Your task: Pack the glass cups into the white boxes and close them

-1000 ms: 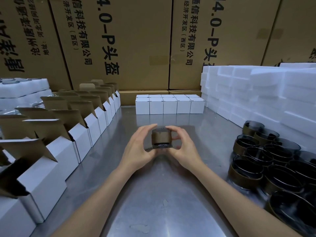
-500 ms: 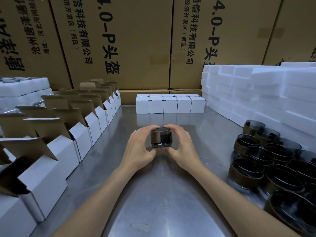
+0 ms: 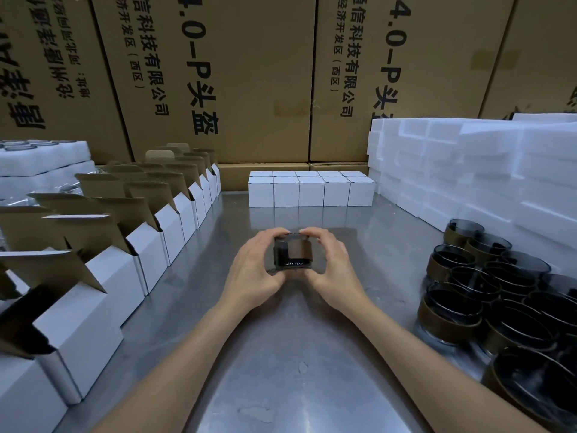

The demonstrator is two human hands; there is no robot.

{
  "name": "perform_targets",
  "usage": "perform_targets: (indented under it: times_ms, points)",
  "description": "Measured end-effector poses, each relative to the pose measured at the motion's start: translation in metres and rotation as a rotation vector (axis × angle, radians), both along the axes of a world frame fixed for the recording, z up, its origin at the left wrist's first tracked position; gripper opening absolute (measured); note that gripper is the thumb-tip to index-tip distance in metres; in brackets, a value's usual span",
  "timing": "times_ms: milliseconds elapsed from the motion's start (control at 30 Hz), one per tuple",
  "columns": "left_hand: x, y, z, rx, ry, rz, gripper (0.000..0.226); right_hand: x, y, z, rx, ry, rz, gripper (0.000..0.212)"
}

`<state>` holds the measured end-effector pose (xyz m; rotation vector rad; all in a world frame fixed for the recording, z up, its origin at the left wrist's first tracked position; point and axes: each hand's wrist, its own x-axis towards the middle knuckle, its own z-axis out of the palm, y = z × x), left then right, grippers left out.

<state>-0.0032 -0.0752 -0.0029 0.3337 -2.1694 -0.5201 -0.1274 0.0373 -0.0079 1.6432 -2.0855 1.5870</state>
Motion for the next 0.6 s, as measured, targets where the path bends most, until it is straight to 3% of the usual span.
perform_targets:
  times_ms: [100,233,467,600]
  points:
    - [0.0008,-0.0012,-0.0014,0.145,-0.003,0.004,0.060,-0.0005,-0.0002,-0.0021,0.059,-0.099,0.049,0.072]
    - [0.0014,-0.0034,-0.0029,0.236,-0.027,-0.038,0.061,-0.0035,-0.0013,-0.0022,0.040,-0.166,0.043,0.061]
    - [-0.0008,-0.0008,-0.0015,-0.042,-0.011,-0.049,0.064,-0.0020,-0.0012,0.0004,-0.023,-0.011,-0.009,0.062]
    - [-0.0001,-0.0021,-0.0036,0.172,0.000,-0.090,0.059,-0.0016,0.0005,0.0013,0.052,-0.125,0.107,0.075]
